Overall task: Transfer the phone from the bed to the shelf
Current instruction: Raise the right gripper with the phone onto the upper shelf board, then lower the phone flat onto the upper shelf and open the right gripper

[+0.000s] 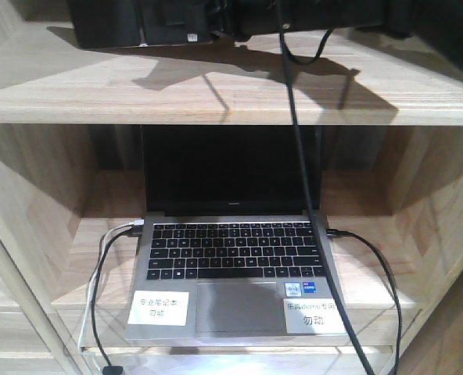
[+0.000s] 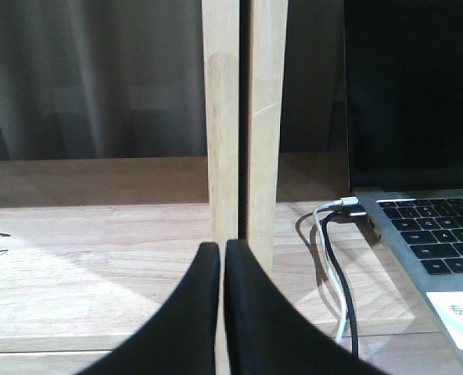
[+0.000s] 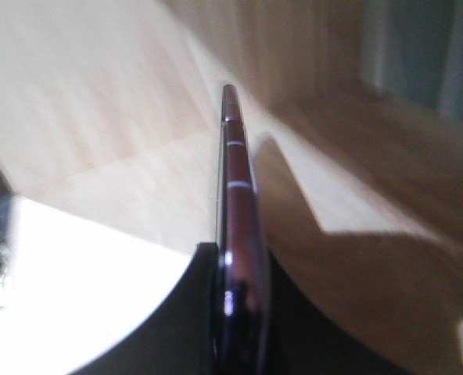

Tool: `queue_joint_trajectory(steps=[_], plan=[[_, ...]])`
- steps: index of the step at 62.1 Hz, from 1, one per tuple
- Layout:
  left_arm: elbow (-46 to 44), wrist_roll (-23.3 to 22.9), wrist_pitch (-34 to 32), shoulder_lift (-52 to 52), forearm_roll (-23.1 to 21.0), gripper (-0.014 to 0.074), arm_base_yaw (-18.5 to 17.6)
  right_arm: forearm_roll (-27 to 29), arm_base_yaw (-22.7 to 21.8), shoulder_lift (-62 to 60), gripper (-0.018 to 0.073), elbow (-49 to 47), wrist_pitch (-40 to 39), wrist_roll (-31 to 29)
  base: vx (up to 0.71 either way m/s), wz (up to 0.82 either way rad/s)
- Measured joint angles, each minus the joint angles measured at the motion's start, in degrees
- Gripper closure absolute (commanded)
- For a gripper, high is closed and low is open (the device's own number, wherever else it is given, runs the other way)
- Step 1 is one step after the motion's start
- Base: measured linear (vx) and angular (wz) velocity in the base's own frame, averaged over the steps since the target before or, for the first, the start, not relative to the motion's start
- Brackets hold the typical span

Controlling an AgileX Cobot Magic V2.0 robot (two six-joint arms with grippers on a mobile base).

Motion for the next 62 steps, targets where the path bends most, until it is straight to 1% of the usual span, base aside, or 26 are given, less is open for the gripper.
queue_joint_trajectory(steps=[14, 22, 28, 32, 33, 45, 48, 53, 62], plan=[[0.0, 0.0, 0.0, 0.0, 0.0, 0.0596, 0.0, -0.6, -0.1, 1.1, 0.0556, -0.2, -1.2, 0.0, 0.00, 0.00], [0.0, 0.0, 0.0, 0.0, 0.0, 0.0596, 0.0, -0.7, -0.1, 1.6, 0.0512, -0.3, -1.3, 0.0, 0.00, 0.00], [0.0, 0.0, 0.0, 0.0, 0.0, 0.0596, 0.0, -1.1, -0.1, 1.6, 0.0439, -0.3, -1.3, 0.0, 0.00, 0.00], [0.0, 0.0, 0.0, 0.0, 0.0, 0.0596, 0.0, -1.5, -0.1, 1.7, 0.0351, -0.3, -1.3, 0.0, 0.00, 0.00], [0.0, 0.0, 0.0, 0.0, 0.0, 0.0596, 0.0, -1.5, -0.1, 1.7, 0.0340, -0.3, -1.3, 0.0, 0.00, 0.00], [0.0, 0.0, 0.0, 0.0, 0.0, 0.0596, 0.0, -1.6, -0.1, 1.8, 0.0027, -0.3, -2.1, 0.0, 0.00, 0.00], [0.0, 0.0, 0.0, 0.0, 0.0, 0.0596, 0.0, -1.6, -0.1, 1.8, -0.0024, -0.3, -2.6, 0.3, 0.00, 0.00], [0.0, 0.0, 0.0, 0.0, 0.0, 0.0596, 0.0, -1.7, -0.1, 1.8, -0.0080, -0.3, -3.9, 0.8, 0.00, 0.00], [0.0, 0.0, 0.0, 0.0, 0.0, 0.0596, 0.0, -2.2, -0.1, 1.8, -0.0077, -0.3, -5.2, 1.1, 0.00, 0.00]])
